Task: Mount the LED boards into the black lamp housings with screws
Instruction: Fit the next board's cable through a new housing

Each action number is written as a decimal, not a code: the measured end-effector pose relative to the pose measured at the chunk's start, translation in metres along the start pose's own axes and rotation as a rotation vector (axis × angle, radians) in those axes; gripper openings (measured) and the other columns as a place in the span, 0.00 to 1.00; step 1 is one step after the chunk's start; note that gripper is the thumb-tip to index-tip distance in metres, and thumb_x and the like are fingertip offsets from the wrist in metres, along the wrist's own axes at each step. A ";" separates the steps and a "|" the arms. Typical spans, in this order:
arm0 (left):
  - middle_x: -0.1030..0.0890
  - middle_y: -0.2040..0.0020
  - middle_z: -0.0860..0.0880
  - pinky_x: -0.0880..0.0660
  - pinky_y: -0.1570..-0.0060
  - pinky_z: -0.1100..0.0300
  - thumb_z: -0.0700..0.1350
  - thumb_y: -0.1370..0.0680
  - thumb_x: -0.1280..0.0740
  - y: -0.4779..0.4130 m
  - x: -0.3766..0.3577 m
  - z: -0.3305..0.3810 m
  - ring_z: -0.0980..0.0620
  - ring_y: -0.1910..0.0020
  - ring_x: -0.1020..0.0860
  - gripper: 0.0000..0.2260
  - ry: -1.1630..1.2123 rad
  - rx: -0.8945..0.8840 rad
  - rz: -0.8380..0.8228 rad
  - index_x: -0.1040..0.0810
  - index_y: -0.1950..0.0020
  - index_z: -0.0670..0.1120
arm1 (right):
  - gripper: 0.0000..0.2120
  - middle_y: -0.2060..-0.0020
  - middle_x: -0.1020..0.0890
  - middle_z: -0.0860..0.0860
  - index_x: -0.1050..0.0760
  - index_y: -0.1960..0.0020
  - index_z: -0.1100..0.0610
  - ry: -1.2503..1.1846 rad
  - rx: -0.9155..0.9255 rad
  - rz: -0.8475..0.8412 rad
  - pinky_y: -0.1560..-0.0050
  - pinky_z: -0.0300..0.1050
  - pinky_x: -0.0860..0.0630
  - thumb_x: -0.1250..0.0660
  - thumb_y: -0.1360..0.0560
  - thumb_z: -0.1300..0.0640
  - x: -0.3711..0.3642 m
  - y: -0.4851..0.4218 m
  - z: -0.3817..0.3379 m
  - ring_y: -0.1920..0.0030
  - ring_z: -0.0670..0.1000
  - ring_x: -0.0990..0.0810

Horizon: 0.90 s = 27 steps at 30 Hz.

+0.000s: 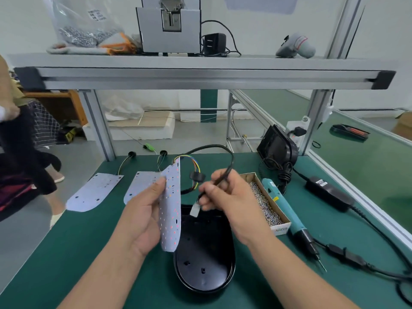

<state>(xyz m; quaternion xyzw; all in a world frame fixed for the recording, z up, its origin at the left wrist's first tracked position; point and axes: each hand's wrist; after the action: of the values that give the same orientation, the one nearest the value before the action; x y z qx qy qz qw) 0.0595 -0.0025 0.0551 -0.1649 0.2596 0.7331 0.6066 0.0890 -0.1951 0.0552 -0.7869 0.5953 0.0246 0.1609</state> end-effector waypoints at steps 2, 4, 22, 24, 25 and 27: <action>0.16 0.60 0.50 0.19 0.66 0.61 0.48 0.19 0.30 -0.002 0.002 -0.001 0.54 0.65 0.17 0.09 0.001 0.008 -0.017 0.12 0.54 0.47 | 0.07 0.59 0.15 0.55 0.30 0.45 0.63 0.050 -0.039 -0.020 0.59 0.44 0.16 0.34 0.18 0.72 0.004 0.000 0.006 0.62 0.54 0.14; 0.15 0.58 0.48 0.18 0.66 0.58 0.47 0.19 0.30 -0.004 0.004 -0.004 0.52 0.63 0.16 0.08 -0.010 -0.003 -0.016 0.12 0.52 0.46 | 0.06 0.60 0.14 0.54 0.29 0.44 0.65 0.141 -0.065 -0.029 0.59 0.44 0.16 0.34 0.18 0.71 0.007 0.001 0.010 0.61 0.55 0.13; 0.13 0.43 0.36 0.20 0.38 0.41 0.45 0.15 0.33 0.000 0.007 -0.005 0.38 0.47 0.14 0.16 -0.409 0.111 0.020 0.16 0.41 0.32 | 0.14 0.61 0.14 0.42 0.23 0.55 0.47 0.747 -0.016 -0.005 0.59 0.38 0.23 0.30 0.25 0.66 0.013 0.007 0.006 0.60 0.43 0.18; 0.12 0.45 0.39 0.22 0.37 0.43 0.48 0.15 0.33 0.000 0.010 -0.004 0.39 0.47 0.15 0.19 -0.491 0.126 -0.038 0.19 0.39 0.30 | 0.10 0.61 0.15 0.46 0.23 0.55 0.48 0.787 0.017 -0.028 0.57 0.44 0.23 0.27 0.25 0.62 0.015 0.007 0.003 0.60 0.47 0.18; 0.12 0.47 0.41 0.22 0.39 0.44 0.49 0.15 0.33 0.001 0.010 -0.003 0.40 0.49 0.15 0.21 -0.521 0.129 -0.058 0.21 0.39 0.29 | 0.08 0.61 0.16 0.47 0.23 0.55 0.49 0.787 0.017 -0.041 0.55 0.48 0.23 0.27 0.24 0.61 0.016 0.007 0.002 0.60 0.49 0.19; 0.13 0.51 0.44 0.21 0.46 0.48 0.51 0.14 0.34 0.002 0.010 -0.002 0.46 0.54 0.16 0.19 -0.553 0.122 -0.093 0.21 0.42 0.33 | 0.08 0.62 0.17 0.45 0.23 0.54 0.50 0.755 -0.007 -0.070 0.54 0.50 0.23 0.30 0.23 0.63 0.018 0.010 0.000 0.61 0.46 0.21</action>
<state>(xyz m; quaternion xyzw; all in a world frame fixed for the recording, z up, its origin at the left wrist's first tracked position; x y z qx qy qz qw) 0.0550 0.0041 0.0479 0.0664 0.1201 0.7047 0.6961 0.0853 -0.2143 0.0488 -0.7609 0.5853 -0.2707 -0.0720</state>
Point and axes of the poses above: each hand's wrist, its own y-axis away from the middle knuckle, its own x-axis out of the back of the hand, z = x × y
